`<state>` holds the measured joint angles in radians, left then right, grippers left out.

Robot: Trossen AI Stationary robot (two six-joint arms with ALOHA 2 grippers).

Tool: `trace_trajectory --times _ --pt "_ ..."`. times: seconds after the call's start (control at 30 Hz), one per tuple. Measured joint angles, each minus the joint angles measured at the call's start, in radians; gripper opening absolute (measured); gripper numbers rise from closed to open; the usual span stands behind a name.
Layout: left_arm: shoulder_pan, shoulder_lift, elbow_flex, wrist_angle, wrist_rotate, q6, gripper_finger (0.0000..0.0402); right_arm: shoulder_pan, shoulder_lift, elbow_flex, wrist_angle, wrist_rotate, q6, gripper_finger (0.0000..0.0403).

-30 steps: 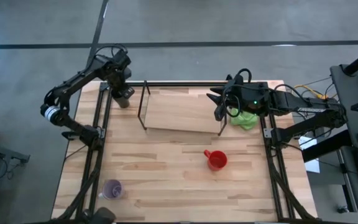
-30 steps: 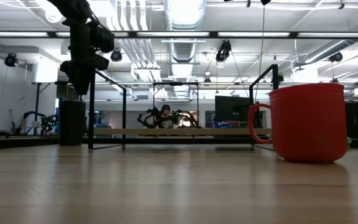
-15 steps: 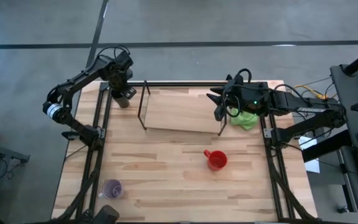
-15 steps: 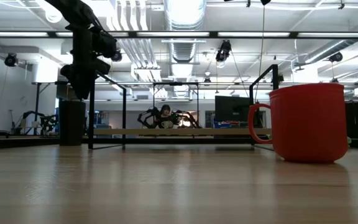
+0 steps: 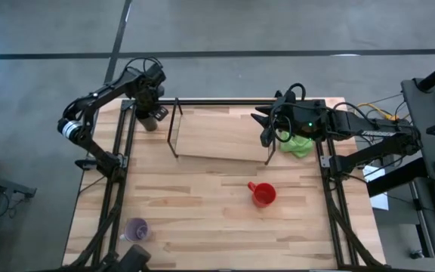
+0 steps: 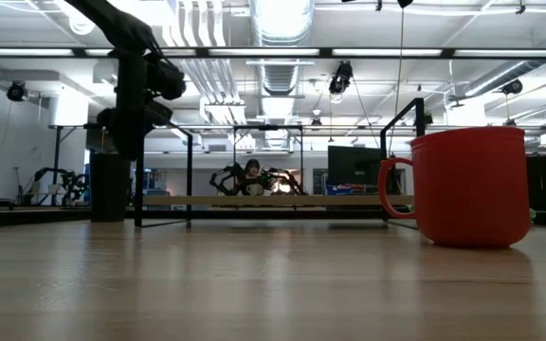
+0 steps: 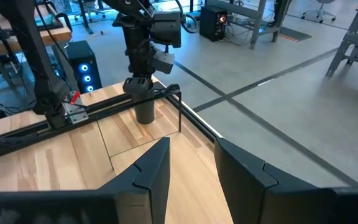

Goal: Stack small to large cups/mugs on shelf
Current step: Put the black cup on the shelf

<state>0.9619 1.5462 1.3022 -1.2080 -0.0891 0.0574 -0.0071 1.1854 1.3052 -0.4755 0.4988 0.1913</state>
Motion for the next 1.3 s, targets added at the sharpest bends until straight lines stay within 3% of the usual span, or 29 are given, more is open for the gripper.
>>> trace_trajectory --times 0.17,0.6,1.0,1.3 --pt "0.000 0.009 0.000 -0.005 -0.070 0.000 0.0128 0.000 0.000 0.000 0.000 0.000 0.014 0.0121" --pt "-0.001 0.010 0.000 -0.005 -0.040 0.008 0.0005 0.000 0.001 0.000 0.000 0.000 0.010 0.0121" --pt "-0.009 -0.016 0.014 -0.068 -0.039 0.011 0.0001 0.000 0.001 0.000 -0.001 0.000 0.007 0.0121" --pt "-0.036 -0.151 0.050 -0.138 -0.038 0.007 0.0000 0.000 0.002 0.000 -0.028 0.000 0.007 0.0121"
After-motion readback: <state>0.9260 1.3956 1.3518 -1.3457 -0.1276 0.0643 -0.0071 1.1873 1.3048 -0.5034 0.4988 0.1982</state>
